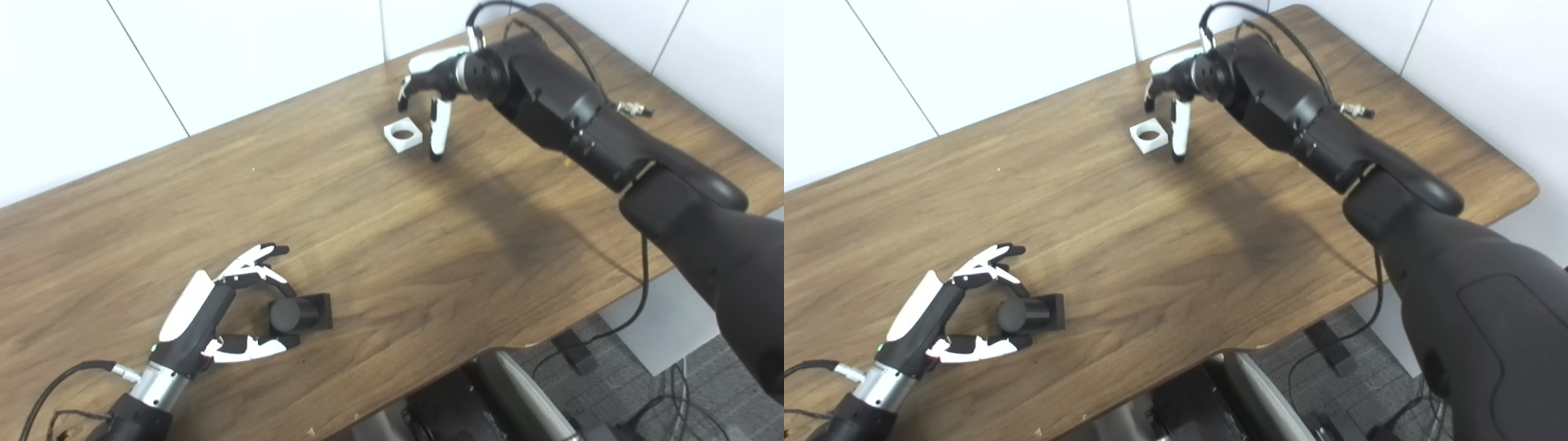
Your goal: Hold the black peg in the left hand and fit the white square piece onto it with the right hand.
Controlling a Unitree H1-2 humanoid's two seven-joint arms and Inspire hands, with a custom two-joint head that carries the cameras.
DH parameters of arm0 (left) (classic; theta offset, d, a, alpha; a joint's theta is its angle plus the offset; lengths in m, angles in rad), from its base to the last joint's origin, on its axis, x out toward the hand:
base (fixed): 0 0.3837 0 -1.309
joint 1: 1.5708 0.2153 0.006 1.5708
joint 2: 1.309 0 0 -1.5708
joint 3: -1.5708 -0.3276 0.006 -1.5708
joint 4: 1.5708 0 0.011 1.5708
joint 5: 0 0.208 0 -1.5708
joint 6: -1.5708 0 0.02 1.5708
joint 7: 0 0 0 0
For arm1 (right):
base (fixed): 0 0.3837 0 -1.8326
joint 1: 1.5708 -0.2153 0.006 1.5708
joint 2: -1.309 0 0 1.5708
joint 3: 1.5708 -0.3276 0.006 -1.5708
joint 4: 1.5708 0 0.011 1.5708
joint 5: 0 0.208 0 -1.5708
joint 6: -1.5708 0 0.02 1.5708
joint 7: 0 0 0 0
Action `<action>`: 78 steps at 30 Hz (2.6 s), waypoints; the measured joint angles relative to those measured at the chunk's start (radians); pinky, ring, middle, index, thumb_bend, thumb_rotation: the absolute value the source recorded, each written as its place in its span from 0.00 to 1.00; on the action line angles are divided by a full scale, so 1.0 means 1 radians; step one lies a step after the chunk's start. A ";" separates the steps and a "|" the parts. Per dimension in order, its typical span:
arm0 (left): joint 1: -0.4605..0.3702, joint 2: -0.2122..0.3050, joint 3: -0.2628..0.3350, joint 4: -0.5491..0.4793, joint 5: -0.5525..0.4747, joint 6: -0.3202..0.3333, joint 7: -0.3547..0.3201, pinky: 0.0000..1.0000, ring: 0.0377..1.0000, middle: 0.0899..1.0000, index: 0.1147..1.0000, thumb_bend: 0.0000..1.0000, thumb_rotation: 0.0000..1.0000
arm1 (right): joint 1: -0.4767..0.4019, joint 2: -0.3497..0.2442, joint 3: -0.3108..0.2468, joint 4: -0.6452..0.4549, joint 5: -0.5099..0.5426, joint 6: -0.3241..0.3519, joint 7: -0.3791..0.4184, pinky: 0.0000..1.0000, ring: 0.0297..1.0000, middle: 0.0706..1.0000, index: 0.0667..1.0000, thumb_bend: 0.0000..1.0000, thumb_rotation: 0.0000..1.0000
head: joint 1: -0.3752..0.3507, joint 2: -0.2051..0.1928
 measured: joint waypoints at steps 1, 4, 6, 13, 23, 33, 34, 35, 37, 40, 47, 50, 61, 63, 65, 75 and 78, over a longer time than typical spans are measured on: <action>0.001 0.000 0.000 0.000 0.000 0.000 0.000 0.78 0.93 0.87 0.42 0.52 0.06 | 0.007 0.004 -0.007 0.000 0.000 -0.003 -0.016 1.00 1.00 1.00 0.84 0.92 0.22 | 0.000 0.002; 0.001 0.000 0.000 0.000 0.003 0.000 0.000 0.78 0.93 0.87 0.42 0.52 0.06 | 0.020 0.004 -0.008 -0.002 -0.003 -0.019 -0.046 1.00 1.00 0.99 0.83 0.89 0.22 | 0.002 0.006; 0.001 0.000 0.000 0.000 0.004 0.000 0.000 0.79 0.93 0.87 0.42 0.52 0.06 | 0.030 0.004 -0.010 -0.003 -0.004 -0.029 -0.072 1.00 1.00 0.98 0.82 0.88 0.22 | 0.005 0.006; 0.007 -0.002 0.000 -0.002 0.004 0.001 0.001 0.79 0.93 0.87 0.42 0.52 0.06 | 0.067 0.014 -0.034 0.013 0.001 -0.066 -0.180 0.97 0.97 0.95 0.78 0.84 0.20 | 0.023 0.015; 0.019 -0.002 0.001 -0.016 0.014 0.006 0.004 0.80 0.94 0.87 0.42 0.52 0.06 | 0.066 0.029 -0.049 0.093 0.028 -0.114 -0.277 0.87 0.93 0.92 0.76 0.82 0.20 | 0.048 0.020; 0.028 -0.002 0.005 -0.026 0.024 0.009 0.005 0.79 0.94 0.88 0.42 0.52 0.06 | 0.040 0.047 -0.042 0.143 0.030 -0.130 -0.286 0.87 0.92 0.91 0.76 0.81 0.21 | 0.069 0.026; 0.029 -0.002 0.005 -0.026 0.025 0.010 0.006 0.80 0.94 0.88 0.42 0.52 0.06 | 0.039 0.048 -0.042 0.147 0.030 -0.132 -0.289 0.87 0.92 0.91 0.76 0.81 0.21 | 0.072 0.028; 0.029 -0.002 0.005 -0.027 0.025 0.012 0.006 0.80 0.94 0.88 0.42 0.52 0.06 | 0.035 0.051 -0.041 0.154 0.030 -0.134 -0.292 0.86 0.92 0.90 0.76 0.81 0.22 | 0.074 0.028; 0.030 -0.002 0.006 -0.028 0.025 0.013 0.006 0.80 0.94 0.88 0.42 0.52 0.06 | 0.029 0.054 -0.038 0.165 0.030 -0.139 -0.296 0.86 0.92 0.90 0.76 0.81 0.22 | 0.077 0.029; 0.034 -0.004 0.007 -0.030 0.025 0.015 0.006 0.80 0.94 0.87 0.42 0.52 0.06 | 0.020 0.058 -0.029 0.172 0.027 -0.141 -0.300 0.86 0.92 0.90 0.75 0.81 0.22 | 0.083 0.031; 0.040 -0.005 0.008 -0.046 0.029 0.037 0.006 0.80 0.94 0.88 0.42 0.52 0.06 | 0.002 0.066 0.002 0.183 0.012 -0.151 -0.304 0.85 0.92 0.90 0.75 0.80 0.22 | 0.092 0.037; 0.041 -0.005 0.008 -0.048 0.030 0.041 0.006 0.81 0.95 0.88 0.42 0.52 0.06 | -0.006 0.070 0.018 0.185 0.001 -0.152 -0.304 0.85 0.91 0.89 0.74 0.81 0.22 | 0.094 0.038; 0.045 -0.005 0.008 -0.063 0.037 0.063 0.006 0.81 0.95 0.88 0.43 0.52 0.06 | -0.048 0.088 0.054 0.241 -0.011 -0.186 -0.304 0.84 0.90 0.87 0.71 0.79 0.22 | 0.123 0.044; 0.046 -0.005 0.008 -0.067 0.039 0.068 0.006 0.80 0.94 0.88 0.43 0.52 0.06 | -0.053 0.093 0.055 0.252 -0.011 -0.190 -0.305 0.84 0.89 0.87 0.69 0.79 0.22 | 0.126 0.044; 0.047 -0.004 0.008 -0.069 0.040 0.072 0.006 0.80 0.94 0.88 0.43 0.52 0.06 | -0.057 0.099 0.054 0.268 -0.008 -0.194 -0.315 0.84 0.90 0.86 0.68 0.80 0.23 | 0.129 0.046; 0.050 -0.003 0.010 -0.076 0.044 0.080 0.006 0.80 0.94 0.87 0.43 0.52 0.06 | -0.083 0.127 0.059 0.343 -0.006 -0.222 -0.373 0.83 0.88 0.83 0.48 0.55 0.16 | 0.126 0.052; 0.051 -0.003 0.010 -0.077 0.043 0.081 0.005 0.81 0.94 0.87 0.43 0.52 0.06 | -0.084 0.135 0.062 0.352 -0.006 -0.238 -0.409 0.79 0.85 0.80 0.45 0.52 0.15 | 0.129 0.052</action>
